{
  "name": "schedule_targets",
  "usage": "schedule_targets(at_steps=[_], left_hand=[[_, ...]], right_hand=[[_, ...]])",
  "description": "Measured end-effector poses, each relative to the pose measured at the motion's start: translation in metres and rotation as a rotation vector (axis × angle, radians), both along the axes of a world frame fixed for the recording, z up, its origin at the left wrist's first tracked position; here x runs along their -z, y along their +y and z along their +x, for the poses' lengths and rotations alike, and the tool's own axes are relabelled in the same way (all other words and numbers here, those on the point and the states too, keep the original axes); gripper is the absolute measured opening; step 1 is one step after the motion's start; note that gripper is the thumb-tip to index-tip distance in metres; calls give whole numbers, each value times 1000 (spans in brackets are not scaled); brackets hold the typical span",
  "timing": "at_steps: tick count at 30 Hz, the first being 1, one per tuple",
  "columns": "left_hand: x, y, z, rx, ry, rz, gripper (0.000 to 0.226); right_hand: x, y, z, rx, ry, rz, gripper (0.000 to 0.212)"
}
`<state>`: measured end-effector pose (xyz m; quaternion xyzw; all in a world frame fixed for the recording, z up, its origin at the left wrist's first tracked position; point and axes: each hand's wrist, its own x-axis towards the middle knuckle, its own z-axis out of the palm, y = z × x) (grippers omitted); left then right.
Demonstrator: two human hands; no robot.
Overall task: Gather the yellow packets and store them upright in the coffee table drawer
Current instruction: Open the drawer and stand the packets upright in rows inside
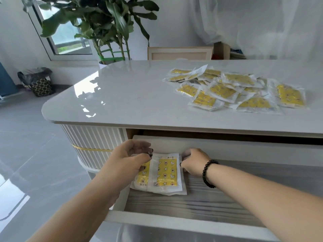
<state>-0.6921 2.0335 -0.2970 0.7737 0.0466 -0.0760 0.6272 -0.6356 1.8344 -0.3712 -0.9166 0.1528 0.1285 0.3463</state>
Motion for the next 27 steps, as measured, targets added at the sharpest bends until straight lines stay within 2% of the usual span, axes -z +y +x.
schedule_targets(at_steps=[7, 12, 16, 18, 22, 24, 27], left_hand=[[-2, -10, 1, 5, -5, 106, 23], [-9, -21, -3, 57, -27, 209, 26], [-32, -36, 0, 126, -124, 300, 26], [-51, -51, 3, 170, -213, 360, 26], [-83, -87, 10, 219, -331, 456, 24], [-92, -105, 14, 255, -333, 540, 28], [-100, -126, 21, 318, -256, 642, 45]], right_hand=[[-41, -23, -21, -18, 30, -53, 31], [-96, -34, -46, -222, 98, -159, 31], [-145, -47, -66, -269, -14, -211, 19], [-162, -57, -75, -241, -68, -197, 15], [-175, -86, -81, -103, -143, -213, 23], [-173, -102, -79, -3, -163, -217, 29], [-168, -128, -78, 152, -184, -186, 30]])
